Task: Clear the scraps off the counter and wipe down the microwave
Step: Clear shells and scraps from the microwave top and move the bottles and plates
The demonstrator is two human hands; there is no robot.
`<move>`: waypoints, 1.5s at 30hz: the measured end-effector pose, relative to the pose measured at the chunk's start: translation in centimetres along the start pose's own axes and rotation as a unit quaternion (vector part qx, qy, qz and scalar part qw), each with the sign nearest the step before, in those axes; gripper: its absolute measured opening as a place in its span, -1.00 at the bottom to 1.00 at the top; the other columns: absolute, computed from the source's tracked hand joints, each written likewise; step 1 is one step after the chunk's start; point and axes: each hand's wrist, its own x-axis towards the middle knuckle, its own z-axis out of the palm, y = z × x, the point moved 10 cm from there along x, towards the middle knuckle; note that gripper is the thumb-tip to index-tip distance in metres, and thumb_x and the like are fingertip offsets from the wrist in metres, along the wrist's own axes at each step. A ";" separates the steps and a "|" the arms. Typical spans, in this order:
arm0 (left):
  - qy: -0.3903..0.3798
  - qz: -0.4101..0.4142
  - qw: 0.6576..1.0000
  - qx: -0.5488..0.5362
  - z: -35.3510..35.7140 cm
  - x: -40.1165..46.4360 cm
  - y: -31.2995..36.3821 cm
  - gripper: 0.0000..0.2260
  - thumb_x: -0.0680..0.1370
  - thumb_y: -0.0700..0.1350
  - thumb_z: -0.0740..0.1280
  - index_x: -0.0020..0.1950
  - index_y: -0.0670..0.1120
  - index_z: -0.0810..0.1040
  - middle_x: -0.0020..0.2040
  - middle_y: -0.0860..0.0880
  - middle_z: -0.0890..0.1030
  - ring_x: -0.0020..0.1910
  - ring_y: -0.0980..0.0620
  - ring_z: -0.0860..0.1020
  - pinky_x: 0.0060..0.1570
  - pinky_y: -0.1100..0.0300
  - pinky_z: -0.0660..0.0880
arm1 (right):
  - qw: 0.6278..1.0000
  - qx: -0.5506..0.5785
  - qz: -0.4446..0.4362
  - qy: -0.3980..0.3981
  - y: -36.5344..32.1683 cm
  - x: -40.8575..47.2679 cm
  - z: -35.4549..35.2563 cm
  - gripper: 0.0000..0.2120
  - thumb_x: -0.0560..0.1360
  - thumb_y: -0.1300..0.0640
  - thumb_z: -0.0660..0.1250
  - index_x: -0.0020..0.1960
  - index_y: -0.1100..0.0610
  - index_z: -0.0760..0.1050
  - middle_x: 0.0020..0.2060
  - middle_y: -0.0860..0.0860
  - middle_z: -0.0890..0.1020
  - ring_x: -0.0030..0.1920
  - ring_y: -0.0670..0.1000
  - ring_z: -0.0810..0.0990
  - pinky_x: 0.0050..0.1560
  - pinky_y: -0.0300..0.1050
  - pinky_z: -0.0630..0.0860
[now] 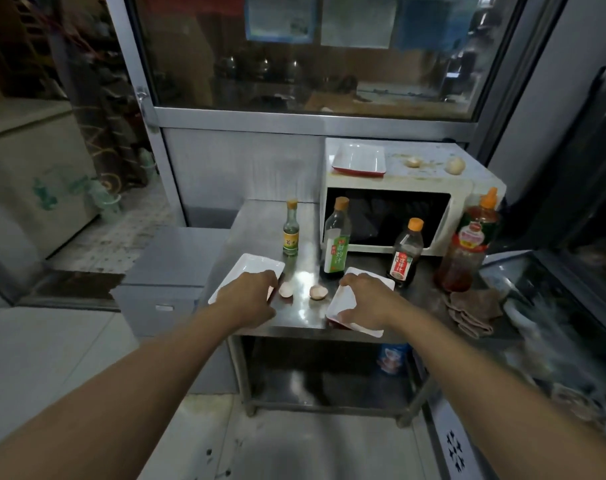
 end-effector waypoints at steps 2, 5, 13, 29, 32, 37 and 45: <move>-0.009 0.013 1.000 0.008 0.7 2.3 -0.8 -0.61 0.43 -0.07 0.39 0.23 -0.01 0.42 0.16 0.00 0.55 0.12 -0.03 0.49 0.05 0.11 0.47 | 1.000 0.009 0.009 0.001 0.0 2.1 0.4 -0.42 0.42 -0.07 0.38 0.36 0.10 0.30 0.25 0.10 0.42 0.22 0.10 0.43 0.00 -0.14 0.35; -0.033 0.030 0.999 0.011 2.1 5.6 -2.0 -0.61 0.44 -0.08 0.39 0.24 -0.05 0.41 0.17 -0.03 0.54 0.15 -0.05 0.49 0.08 0.07 0.48 | 0.999 0.017 0.029 0.000 0.4 5.0 1.4 -0.44 0.43 -0.02 0.37 0.36 0.12 0.30 0.26 0.12 0.42 0.24 0.10 0.41 0.10 -0.12 0.36; -0.061 0.042 0.997 0.012 6.0 12.7 -3.6 -0.53 0.44 -0.08 0.39 0.31 -0.08 0.36 0.25 -0.06 0.49 0.25 -0.06 0.45 0.11 0.09 0.45 | 0.996 0.049 0.069 0.032 2.8 10.1 4.0 -0.53 0.40 0.10 0.38 0.26 0.15 0.37 0.17 0.12 0.46 0.17 0.13 0.45 0.12 -0.04 0.43; -0.048 0.009 0.999 -0.019 13.3 20.2 -4.4 -0.50 0.40 -0.03 0.46 0.27 -0.08 0.40 0.23 -0.08 0.51 0.20 -0.12 0.48 0.12 -0.03 0.47 | 0.998 0.048 0.048 0.018 6.4 19.2 11.0 -0.47 0.41 0.15 0.39 0.34 0.12 0.32 0.31 0.08 0.39 0.30 0.14 0.36 0.26 0.01 0.40; -0.044 0.021 0.999 0.018 14.1 20.8 -4.1 -0.51 0.41 -0.05 0.45 0.28 -0.11 0.40 0.25 -0.10 0.48 0.22 -0.13 0.45 0.09 -0.03 0.46 | 0.999 0.040 0.031 0.014 6.7 20.1 11.9 -0.39 0.44 0.13 0.39 0.42 0.10 0.25 0.39 0.04 0.32 0.38 0.09 0.29 0.32 -0.08 0.29; -0.050 0.051 0.993 0.090 15.1 21.5 -3.5 -0.55 0.45 -0.07 0.39 0.30 -0.12 0.40 0.24 -0.12 0.49 0.22 -0.13 0.45 0.13 0.06 0.41 | 0.999 0.018 0.008 0.029 6.8 21.0 12.7 -0.40 0.43 0.14 0.41 0.42 0.09 0.28 0.37 0.03 0.37 0.36 0.05 0.31 0.29 -0.17 0.24; -0.045 0.060 0.989 0.124 15.5 21.8 -3.1 -0.65 0.50 -0.14 0.31 0.27 -0.11 0.41 0.21 -0.10 0.51 0.17 -0.13 0.49 0.16 0.10 0.34 | 0.999 0.019 -0.003 0.040 7.2 21.5 13.0 -0.41 0.40 0.17 0.43 0.39 0.08 0.34 0.33 0.01 0.43 0.33 0.07 0.36 0.25 -0.17 0.23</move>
